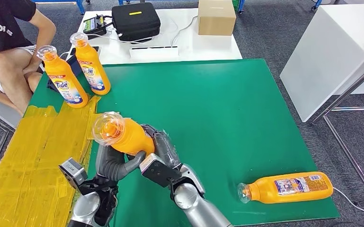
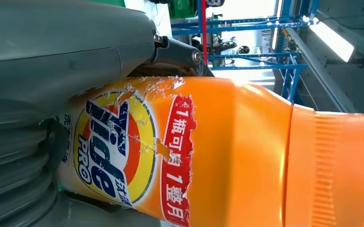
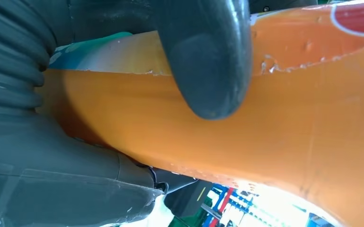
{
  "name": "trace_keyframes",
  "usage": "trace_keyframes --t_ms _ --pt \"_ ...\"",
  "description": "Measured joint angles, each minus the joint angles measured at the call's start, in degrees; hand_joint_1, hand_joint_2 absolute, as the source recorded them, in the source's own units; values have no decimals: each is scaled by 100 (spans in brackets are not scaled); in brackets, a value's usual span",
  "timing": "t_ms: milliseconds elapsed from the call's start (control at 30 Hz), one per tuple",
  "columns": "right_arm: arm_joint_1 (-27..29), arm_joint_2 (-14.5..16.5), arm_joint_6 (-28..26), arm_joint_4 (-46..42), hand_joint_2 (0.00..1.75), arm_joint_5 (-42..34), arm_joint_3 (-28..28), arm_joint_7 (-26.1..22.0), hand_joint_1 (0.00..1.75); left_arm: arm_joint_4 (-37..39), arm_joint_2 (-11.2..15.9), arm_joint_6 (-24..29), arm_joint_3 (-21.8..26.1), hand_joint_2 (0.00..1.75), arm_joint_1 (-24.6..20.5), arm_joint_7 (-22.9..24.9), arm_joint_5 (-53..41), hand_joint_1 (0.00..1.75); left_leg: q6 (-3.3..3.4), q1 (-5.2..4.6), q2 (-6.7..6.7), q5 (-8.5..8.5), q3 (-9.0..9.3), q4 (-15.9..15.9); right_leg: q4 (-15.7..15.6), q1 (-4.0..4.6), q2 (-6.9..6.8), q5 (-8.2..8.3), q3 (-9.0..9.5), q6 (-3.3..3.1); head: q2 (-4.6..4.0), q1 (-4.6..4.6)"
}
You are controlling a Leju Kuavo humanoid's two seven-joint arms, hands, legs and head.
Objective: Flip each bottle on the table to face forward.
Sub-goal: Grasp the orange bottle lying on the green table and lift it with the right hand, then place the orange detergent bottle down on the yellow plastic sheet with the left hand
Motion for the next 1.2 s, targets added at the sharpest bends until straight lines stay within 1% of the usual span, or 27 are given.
trace_keyframes --t_ms 467,500,600,633,700,767,833,900,1000,1067,1133,1200 --pt "-33 -3 -54 152 175 -19 16 -7 175 -80 0 -21 12 175 79 -11 118 175 0 0 0 0 0 0 0 0 0 0 -1 0 0 0" --pt "-34 -3 -54 155 175 -20 16 -8 169 -80 0 -21 12 175 81 -13 118 175 0 0 0 0 0 0 0 0 0 0 0 0 0 0" --pt "-35 -3 -65 162 175 -22 16 -9 38 -81 0 -11 12 175 85 -19 117 175 0 0 0 0 0 0 0 0 0 0 -1 0 0 0" --pt "-35 -3 -78 163 175 -26 16 -11 0 -83 0 21 12 175 85 -29 103 175 0 0 0 0 0 0 0 0 0 0 -1 0 0 -1" --pt "-28 -6 -115 165 175 -45 11 -13 0 -115 0 213 13 175 83 -96 -18 175 0 0 0 0 0 0 0 0 0 0 -1 0 0 -1" --pt "11 -20 -170 146 175 -61 -7 -6 0 -198 0 616 18 175 72 -204 -334 175 0 0 -1 0 0 0 0 0 0 0 -2 0 0 -1" --pt "99 -49 -238 57 175 -27 -38 9 0 -303 1 1194 30 175 56 -286 -879 175 0 0 -1 0 -1 0 0 0 0 0 -2 0 0 -1" --pt "229 -93 -293 -141 175 55 -82 28 0 -415 7 1927 45 175 40 -289 -1657 175 0 0 -1 0 -1 0 0 0 0 0 -3 0 0 -1" --pt "463 -175 -358 -622 175 170 -218 69 0 -586 28 3305 107 175 22 -67 -3205 175 0 0 -2 0 -3 0 0 0 0 0 -3 0 0 -1" --pt "622 -229 -394 -988 175 215 -342 86 0 -691 57 3981 213 175 13 171 -4055 175 0 0 -1 -1 -3 0 0 -1 0 0 -3 0 0 -2" --pt "771 -280 -420 -1341 175 242 -472 94 0 -789 100 4303 350 175 5 373 -4589 175 0 0 -1 -1 -3 0 0 0 0 0 -4 0 0 -2" --pt "898 -328 -452 -1643 175 267 -599 96 0 -889 128 4408 545 175 -4 613 -5301 175 0 0 -1 0 -2 0 0 0 0 0 -3 0 0 -2"
